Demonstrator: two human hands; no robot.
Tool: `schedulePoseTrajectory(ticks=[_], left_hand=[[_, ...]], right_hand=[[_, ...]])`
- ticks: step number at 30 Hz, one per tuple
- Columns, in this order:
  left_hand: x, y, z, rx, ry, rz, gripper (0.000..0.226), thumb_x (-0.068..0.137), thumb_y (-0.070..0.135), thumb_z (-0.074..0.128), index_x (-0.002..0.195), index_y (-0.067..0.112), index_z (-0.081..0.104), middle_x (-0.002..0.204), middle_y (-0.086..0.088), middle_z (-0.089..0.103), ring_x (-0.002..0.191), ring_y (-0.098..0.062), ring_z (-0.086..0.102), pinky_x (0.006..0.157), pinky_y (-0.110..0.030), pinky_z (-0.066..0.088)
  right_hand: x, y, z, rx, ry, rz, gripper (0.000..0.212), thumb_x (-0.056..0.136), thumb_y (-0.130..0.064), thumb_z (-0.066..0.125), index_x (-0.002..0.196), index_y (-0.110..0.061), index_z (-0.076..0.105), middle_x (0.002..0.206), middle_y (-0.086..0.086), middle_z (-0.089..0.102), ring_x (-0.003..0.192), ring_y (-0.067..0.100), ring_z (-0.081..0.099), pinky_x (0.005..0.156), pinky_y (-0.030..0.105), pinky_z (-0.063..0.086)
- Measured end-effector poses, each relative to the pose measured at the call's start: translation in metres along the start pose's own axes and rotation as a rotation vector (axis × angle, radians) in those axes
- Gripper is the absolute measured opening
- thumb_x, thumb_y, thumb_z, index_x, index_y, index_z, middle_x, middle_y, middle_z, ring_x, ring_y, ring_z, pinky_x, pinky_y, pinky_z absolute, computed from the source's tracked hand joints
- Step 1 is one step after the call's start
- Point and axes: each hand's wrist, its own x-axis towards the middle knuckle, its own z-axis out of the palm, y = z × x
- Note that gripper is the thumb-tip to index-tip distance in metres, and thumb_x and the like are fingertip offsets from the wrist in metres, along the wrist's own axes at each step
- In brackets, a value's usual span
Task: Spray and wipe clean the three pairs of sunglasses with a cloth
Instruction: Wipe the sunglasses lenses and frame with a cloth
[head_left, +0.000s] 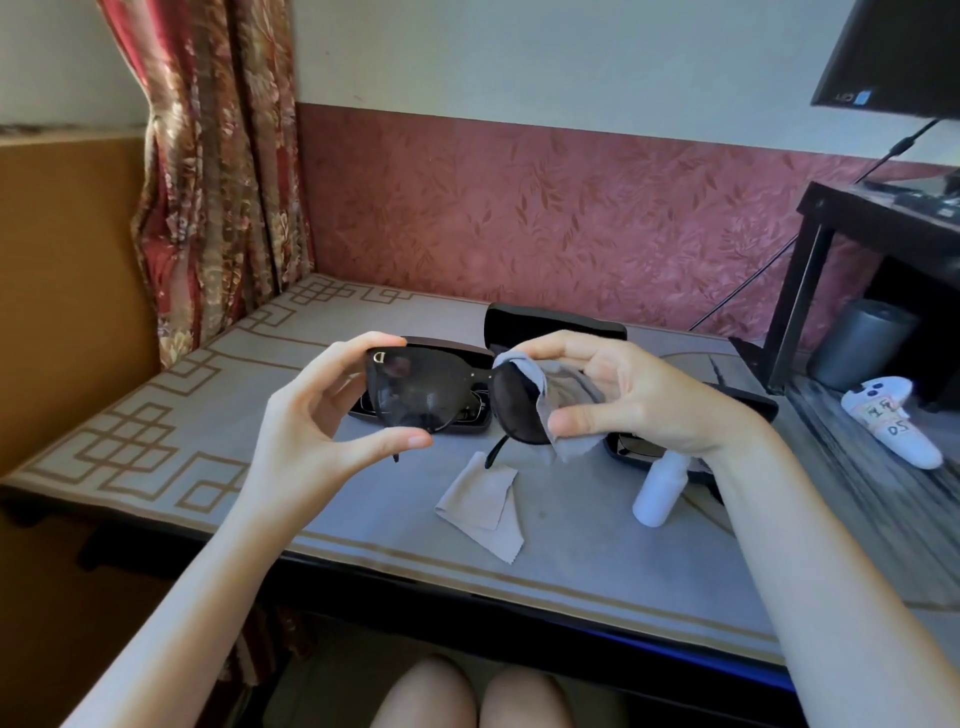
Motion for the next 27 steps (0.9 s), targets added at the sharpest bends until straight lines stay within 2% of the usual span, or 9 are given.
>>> schedulePoseTrajectory(ticks=[4,8,11,14,16,21,24,25,27], left_hand=[[-0.003,-0.004,0.002,0.013,-0.008,-0.015,0.070,0.060,0.048,0.085,0.119,0.022,0.059,0.112,0.010,0.064,0.113,-0.012,0.059,0.097,-0.019,0.044],[-0.004,-0.004,0.005,0.022,-0.015,-0.005,0.069,0.060,0.045,0.085,0.120,0.022,0.059,0.113,0.011,0.063,0.113,-0.014,0.058,0.098,-0.023,0.044],[-0.003,-0.002,0.005,0.036,-0.013,0.010,0.067,0.060,0.046,0.085,0.119,0.027,0.060,0.113,0.009,0.063,0.113,-0.016,0.059,0.098,-0.023,0.044],[-0.001,0.000,0.006,0.016,0.000,0.002,0.063,0.059,0.049,0.085,0.117,0.040,0.062,0.112,0.008,0.064,0.112,-0.016,0.059,0.099,-0.024,0.044],[-0.001,0.001,0.005,0.001,0.005,0.002,0.062,0.059,0.049,0.085,0.116,0.040,0.062,0.111,0.010,0.064,0.112,-0.015,0.059,0.099,-0.022,0.044],[0.000,0.005,0.007,-0.009,0.020,0.010,0.065,0.060,0.049,0.084,0.117,0.028,0.060,0.109,0.014,0.064,0.109,-0.007,0.059,0.096,-0.016,0.043],[0.002,0.005,0.006,-0.020,0.020,0.028,0.061,0.061,0.047,0.085,0.115,0.036,0.062,0.110,0.014,0.064,0.110,-0.010,0.059,0.096,-0.017,0.043],[0.002,0.005,0.006,-0.023,0.018,0.031,0.060,0.061,0.046,0.085,0.115,0.036,0.062,0.111,0.014,0.064,0.110,-0.010,0.059,0.097,-0.018,0.043],[0.002,0.003,0.005,-0.029,0.013,0.027,0.061,0.061,0.046,0.085,0.116,0.035,0.062,0.112,0.013,0.064,0.111,-0.011,0.059,0.097,-0.019,0.043]], right_hand=[[0.000,-0.007,0.012,-0.209,0.035,0.084,0.052,0.072,0.001,0.081,0.115,-0.019,0.059,0.103,-0.012,0.068,0.098,0.006,0.063,0.084,0.024,0.052],[0.006,-0.015,0.026,-0.327,0.174,0.116,0.039,0.064,-0.026,0.089,0.092,-0.023,0.063,0.087,-0.001,0.070,0.079,0.022,0.068,0.074,0.044,0.055],[0.013,-0.014,0.032,-0.326,0.284,0.032,0.028,0.063,-0.046,0.080,0.075,-0.026,0.065,0.077,-0.007,0.068,0.072,0.007,0.060,0.072,0.030,0.047],[0.018,-0.010,0.034,-0.248,0.356,-0.036,0.029,0.081,-0.044,0.065,0.069,-0.018,0.065,0.069,0.004,0.066,0.065,0.007,0.055,0.066,0.023,0.042],[0.017,-0.008,0.030,-0.234,0.380,-0.054,0.030,0.092,-0.037,0.055,0.075,-0.015,0.067,0.065,-0.001,0.061,0.063,0.008,0.052,0.063,0.020,0.042],[0.008,-0.005,0.017,-0.202,0.369,-0.091,0.022,0.101,-0.018,0.049,0.101,-0.014,0.070,0.083,0.013,0.063,0.067,0.003,0.050,0.066,0.017,0.042],[0.000,-0.002,0.011,-0.101,0.275,-0.064,0.022,0.098,-0.010,0.052,0.114,-0.018,0.065,0.079,-0.003,0.062,0.063,0.004,0.051,0.052,0.018,0.043],[-0.003,0.001,0.009,-0.065,0.217,-0.054,0.027,0.097,-0.007,0.055,0.121,-0.016,0.062,0.087,-0.004,0.063,0.067,0.006,0.055,0.053,0.018,0.044],[-0.008,0.006,0.006,-0.003,0.127,-0.046,0.042,0.091,-0.003,0.061,0.131,-0.012,0.054,0.113,0.001,0.064,0.094,0.013,0.064,0.074,0.018,0.049]])
